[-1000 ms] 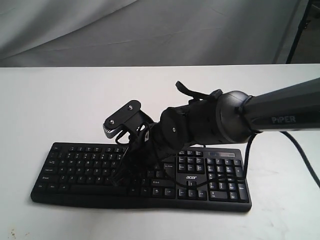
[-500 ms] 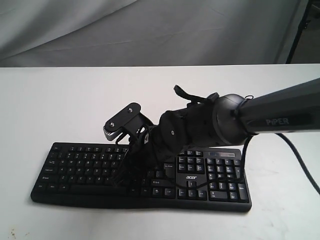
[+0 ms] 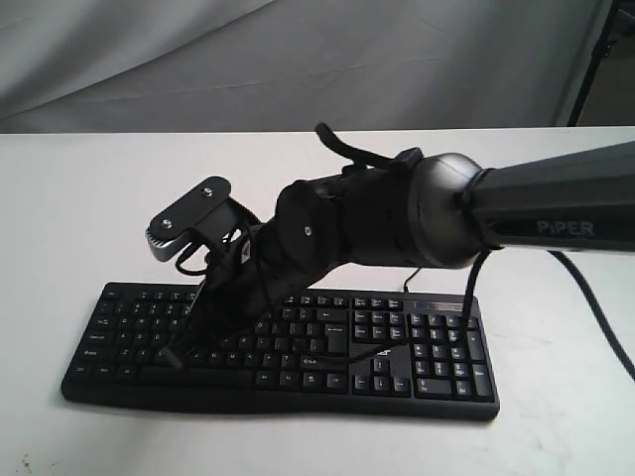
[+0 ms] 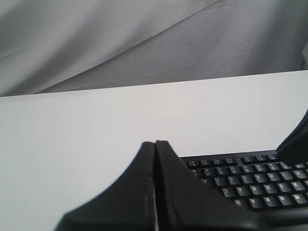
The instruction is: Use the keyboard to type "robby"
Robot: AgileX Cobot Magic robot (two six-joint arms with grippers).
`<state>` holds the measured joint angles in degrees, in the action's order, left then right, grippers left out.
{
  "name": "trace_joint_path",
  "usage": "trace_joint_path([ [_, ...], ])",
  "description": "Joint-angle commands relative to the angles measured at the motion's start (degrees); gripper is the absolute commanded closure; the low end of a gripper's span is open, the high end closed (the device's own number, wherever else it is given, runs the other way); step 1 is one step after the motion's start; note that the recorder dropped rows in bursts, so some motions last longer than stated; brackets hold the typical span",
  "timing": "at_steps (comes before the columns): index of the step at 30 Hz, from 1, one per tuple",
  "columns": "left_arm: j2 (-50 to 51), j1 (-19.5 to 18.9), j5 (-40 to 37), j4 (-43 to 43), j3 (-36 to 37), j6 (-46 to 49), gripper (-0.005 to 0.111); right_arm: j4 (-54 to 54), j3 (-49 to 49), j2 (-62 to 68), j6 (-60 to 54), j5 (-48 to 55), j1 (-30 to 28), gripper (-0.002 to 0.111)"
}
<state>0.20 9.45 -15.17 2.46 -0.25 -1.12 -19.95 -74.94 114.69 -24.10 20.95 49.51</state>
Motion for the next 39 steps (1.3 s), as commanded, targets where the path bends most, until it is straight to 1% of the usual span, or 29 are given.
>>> trace_joint_path([
  [1,-0.2,0.4,0.4,0.3,0.2,-0.2,0.107,-0.2,-0.5,0.0,0.0,-0.7,2.6,0.108],
  [5,-0.2,0.4,0.4,0.3,0.2,-0.2,0.107,-0.5,-0.5,1.8,0.1,-2.2,3.8,0.108],
  [16,-0.2,0.4,0.4,0.3,0.2,-0.2,0.107,-0.4,-0.5,4.9,0.0,-6.7,3.7,0.108],
  [39,-0.2,0.4,0.4,0.3,0.2,-0.2,0.107,-0.6,-0.5,7.4,-0.2,-7.2,3.7,0.108],
])
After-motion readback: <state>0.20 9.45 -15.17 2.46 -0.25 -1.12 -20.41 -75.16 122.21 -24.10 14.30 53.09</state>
